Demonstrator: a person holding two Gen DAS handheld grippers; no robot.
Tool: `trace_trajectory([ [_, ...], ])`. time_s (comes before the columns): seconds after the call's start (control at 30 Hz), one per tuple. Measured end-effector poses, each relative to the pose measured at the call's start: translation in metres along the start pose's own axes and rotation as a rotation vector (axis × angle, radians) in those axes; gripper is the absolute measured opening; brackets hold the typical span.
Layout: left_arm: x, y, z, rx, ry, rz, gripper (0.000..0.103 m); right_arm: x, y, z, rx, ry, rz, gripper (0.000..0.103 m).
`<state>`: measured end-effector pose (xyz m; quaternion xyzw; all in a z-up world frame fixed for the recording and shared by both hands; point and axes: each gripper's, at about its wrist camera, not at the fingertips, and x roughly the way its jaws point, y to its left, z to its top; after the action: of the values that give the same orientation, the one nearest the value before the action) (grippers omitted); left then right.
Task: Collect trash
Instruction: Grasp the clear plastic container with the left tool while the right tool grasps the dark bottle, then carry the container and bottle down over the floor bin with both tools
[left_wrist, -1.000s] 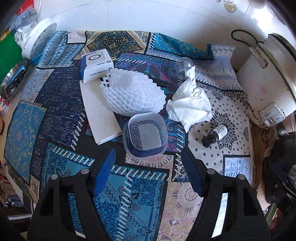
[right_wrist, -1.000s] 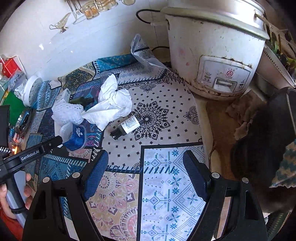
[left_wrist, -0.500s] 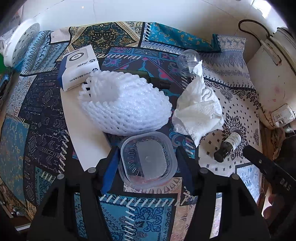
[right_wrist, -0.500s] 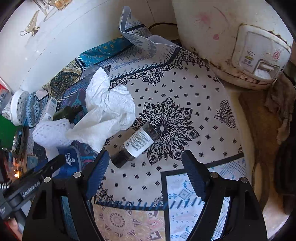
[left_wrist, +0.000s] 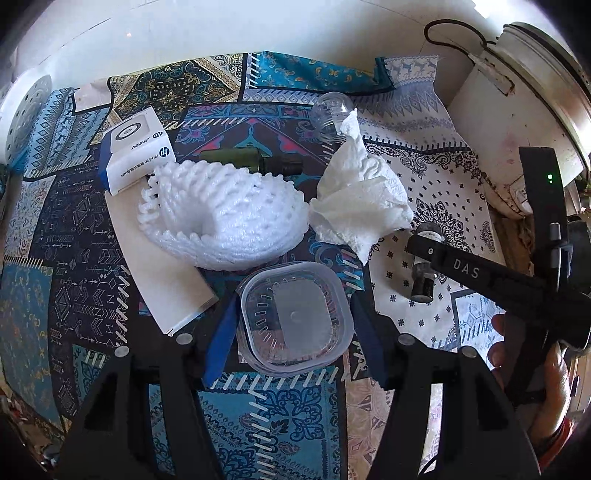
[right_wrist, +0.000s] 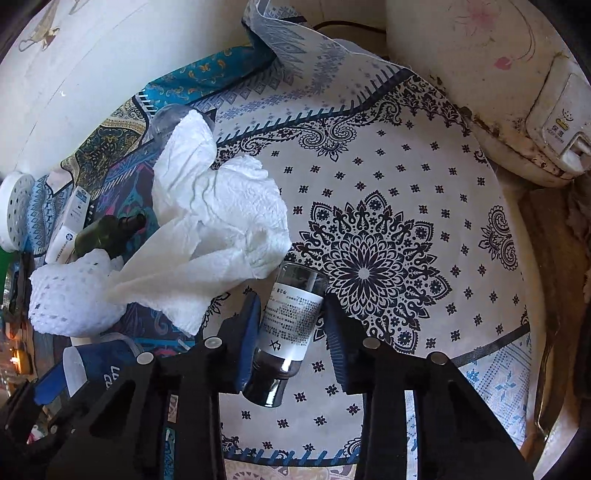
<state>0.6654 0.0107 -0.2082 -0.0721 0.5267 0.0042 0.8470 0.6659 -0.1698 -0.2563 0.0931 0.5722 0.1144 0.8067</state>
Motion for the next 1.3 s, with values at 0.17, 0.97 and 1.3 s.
trace_trajectory([
  [0.17,-0.009,0.000,-0.008,-0.035,-0.010,-0.001,0.060,-0.010,-0.008,-0.013,-0.021,0.009,0.045,0.026],
  [0.97,-0.145,-0.005,-0.085,-0.120,-0.264,0.074,0.060,-0.149,0.014,-0.092,-0.187,-0.205,0.168,0.026],
  [1.3,-0.183,0.039,-0.169,-0.082,-0.283,0.028,0.060,-0.171,0.070,-0.178,-0.201,-0.247,0.140,0.026],
])
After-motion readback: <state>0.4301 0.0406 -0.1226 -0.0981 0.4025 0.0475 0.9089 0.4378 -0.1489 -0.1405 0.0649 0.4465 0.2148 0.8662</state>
